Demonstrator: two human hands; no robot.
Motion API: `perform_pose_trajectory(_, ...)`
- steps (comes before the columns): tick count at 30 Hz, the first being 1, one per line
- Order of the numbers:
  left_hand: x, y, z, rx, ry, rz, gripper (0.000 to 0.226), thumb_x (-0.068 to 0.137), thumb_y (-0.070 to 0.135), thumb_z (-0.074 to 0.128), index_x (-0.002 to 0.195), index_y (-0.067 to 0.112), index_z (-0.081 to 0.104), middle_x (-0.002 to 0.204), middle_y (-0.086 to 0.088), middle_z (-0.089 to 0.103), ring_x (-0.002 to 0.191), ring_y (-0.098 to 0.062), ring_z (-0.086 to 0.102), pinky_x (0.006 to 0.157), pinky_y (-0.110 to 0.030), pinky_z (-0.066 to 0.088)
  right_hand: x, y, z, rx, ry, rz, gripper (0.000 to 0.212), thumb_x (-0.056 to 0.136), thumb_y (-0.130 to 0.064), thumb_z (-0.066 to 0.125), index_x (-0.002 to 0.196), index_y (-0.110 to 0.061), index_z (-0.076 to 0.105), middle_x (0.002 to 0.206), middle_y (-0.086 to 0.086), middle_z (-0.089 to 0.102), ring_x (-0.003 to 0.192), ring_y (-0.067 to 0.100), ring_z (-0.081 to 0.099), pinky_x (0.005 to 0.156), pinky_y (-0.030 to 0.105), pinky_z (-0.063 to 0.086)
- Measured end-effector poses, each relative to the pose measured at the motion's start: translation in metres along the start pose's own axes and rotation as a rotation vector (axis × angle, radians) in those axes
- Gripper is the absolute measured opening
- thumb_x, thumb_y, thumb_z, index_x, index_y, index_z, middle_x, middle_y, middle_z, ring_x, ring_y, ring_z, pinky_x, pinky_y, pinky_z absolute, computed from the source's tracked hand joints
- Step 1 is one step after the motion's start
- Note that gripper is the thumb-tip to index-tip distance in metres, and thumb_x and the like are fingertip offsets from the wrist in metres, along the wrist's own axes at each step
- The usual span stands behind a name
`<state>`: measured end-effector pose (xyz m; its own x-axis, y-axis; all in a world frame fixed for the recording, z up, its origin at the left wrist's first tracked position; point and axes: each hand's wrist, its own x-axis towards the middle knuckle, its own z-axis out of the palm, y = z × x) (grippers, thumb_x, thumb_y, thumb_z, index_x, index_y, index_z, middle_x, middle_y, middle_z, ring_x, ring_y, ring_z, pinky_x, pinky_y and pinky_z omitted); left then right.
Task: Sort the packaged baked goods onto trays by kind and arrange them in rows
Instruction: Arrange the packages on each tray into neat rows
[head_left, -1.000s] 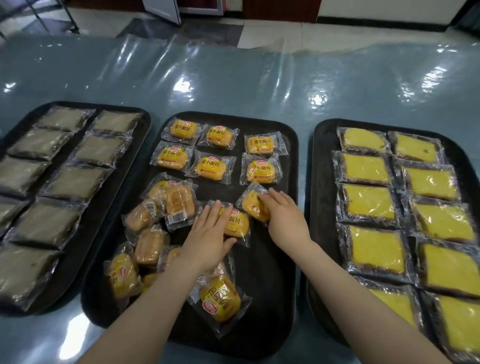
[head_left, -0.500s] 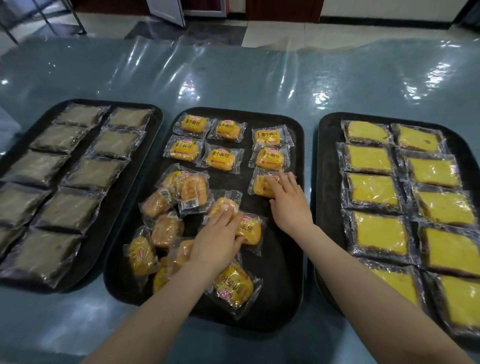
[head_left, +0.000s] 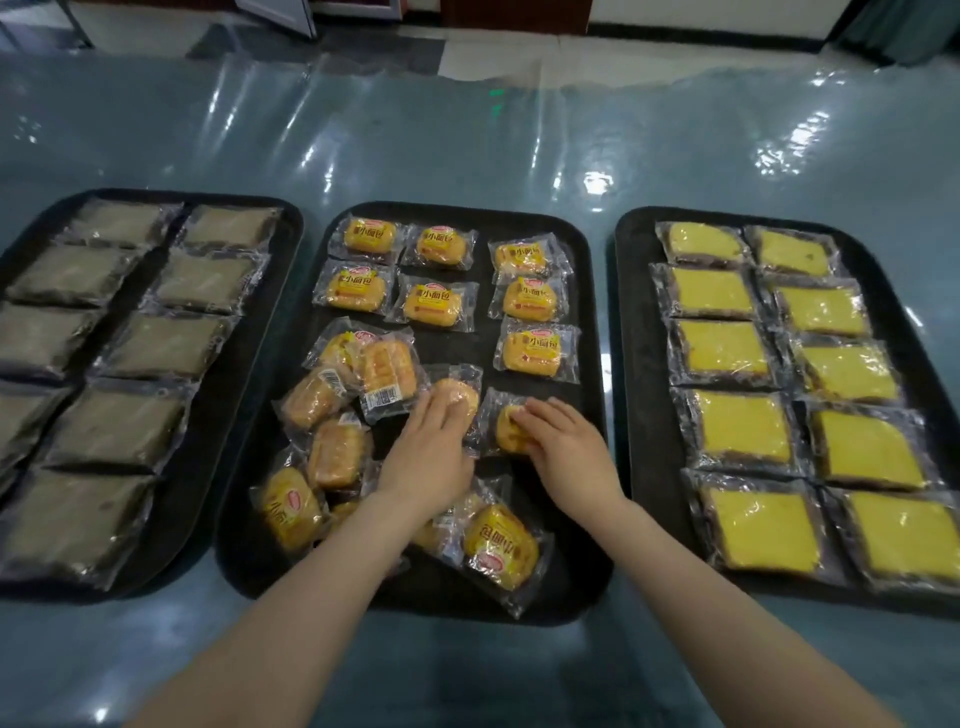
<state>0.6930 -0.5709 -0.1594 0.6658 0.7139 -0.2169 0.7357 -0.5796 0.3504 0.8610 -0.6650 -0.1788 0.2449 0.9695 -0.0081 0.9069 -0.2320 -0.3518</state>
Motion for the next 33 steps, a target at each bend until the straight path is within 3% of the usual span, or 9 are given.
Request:
perform_pose_trajectory(6,-0.02,-0.017,-0.006,0.054,0.092,0.084,0.066,0.094,0.032,0.046,0.15,0.027,0.012,0.159,0.002,-0.008,0.143,-0.013,-0.008,0.107,-0.028,-0.002,0.027,-0.004,-0.003,-0.073,0.058,0.178,0.05,0.096,-0.017,0.052,0.144,-0.025,0.041,0.154,0.003,0.032,0.141,0.026,0.027,0.114,0.039,0.026)
perform_pose_trajectory(10,-0.031,-0.036,-0.009,0.07,0.08,0.157,0.056,0.096,0.042,0.04,0.148,0.032,0.022,0.158,0.006,0.007,0.145,-0.014,0.005,0.11,-0.029,0.003,-0.003,-0.022,-0.008,0.066,0.196,0.186,0.042,0.091,-0.028,0.06,0.132,-0.022,0.054,0.141,0.001,0.048,0.129,0.024,0.042,0.106,0.034,0.034)
perform_pose_trajectory(13,-0.036,-0.049,-0.01,0.027,0.018,0.132,0.053,0.096,0.05,0.033,0.145,0.033,0.029,0.157,0.007,0.016,0.144,-0.016,0.012,0.113,-0.035,0.011,-0.041,-0.033,-0.004,0.199,0.081,0.227,0.04,0.09,-0.04,0.058,0.128,-0.026,0.057,0.13,-0.008,0.054,0.121,0.015,0.045,0.099,0.024,0.033)
perform_pose_trajectory(17,-0.036,-0.053,-0.007,0.028,-0.035,0.14,0.053,0.096,0.052,0.028,0.144,0.029,0.032,0.156,0.003,0.021,0.143,-0.018,0.017,0.114,-0.038,0.017,-0.074,-0.041,0.002,0.351,-0.127,0.256,0.058,0.083,-0.053,0.062,0.136,-0.03,0.049,0.128,-0.012,0.054,0.12,0.01,0.043,0.096,0.02,0.032)
perform_pose_trajectory(20,-0.034,-0.053,-0.004,0.032,-0.038,0.147,0.051,0.097,0.051,0.028,0.141,0.028,0.039,0.156,0.0,0.023,0.142,-0.021,0.022,0.114,-0.04,0.02,-0.083,-0.046,0.002,0.404,-0.173,0.347,0.062,0.079,-0.047,0.071,0.135,-0.035,0.049,0.103,-0.021,0.056,0.097,0.002,0.055,0.077,0.011,0.038)
perform_pose_trajectory(23,-0.036,-0.055,-0.001,0.05,-0.015,0.165,0.049,0.097,0.051,0.028,0.136,0.028,0.047,0.156,-0.002,0.024,0.14,-0.023,0.026,0.113,-0.039,0.021,-0.086,-0.049,-0.001,0.438,0.044,0.509,0.057,0.079,-0.039,0.074,0.131,-0.03,0.053,0.09,-0.021,0.053,0.08,-0.004,0.052,0.063,0.008,0.035)
perform_pose_trajectory(26,-0.036,-0.055,0.0,0.039,-0.015,0.176,0.049,0.097,0.051,0.027,0.134,0.028,0.049,0.156,-0.003,0.023,0.141,-0.023,0.025,0.113,-0.04,0.021,-0.086,-0.05,-0.007,0.528,0.341,0.73,0.067,0.081,-0.04,0.073,0.138,-0.025,0.041,0.093,-0.017,0.054,0.081,0.001,0.055,0.064,0.015,0.039)
perform_pose_trajectory(29,-0.036,-0.057,-0.003,0.031,-0.045,0.187,0.052,0.095,0.056,0.027,0.134,0.028,0.048,0.157,-0.004,0.019,0.143,-0.024,0.018,0.114,-0.04,0.018,-0.087,-0.057,-0.007,0.443,0.313,0.802,0.076,0.081,-0.042,0.072,0.143,-0.024,0.032,0.105,-0.007,0.056,0.093,0.014,0.059,0.073,0.028,0.045)
perform_pose_trajectory(33,-0.037,-0.058,-0.009,0.053,-0.149,0.199,0.074,0.078,0.077,0.037,0.135,0.031,0.045,0.159,-0.001,0.003,0.146,-0.022,-0.004,0.115,-0.042,0.008,-0.097,-0.058,-0.003,0.121,0.259,0.673,0.058,0.085,-0.034,0.068,0.136,-0.023,0.044,0.137,0.004,0.041,0.12,0.024,0.046,0.092,0.036,0.044)
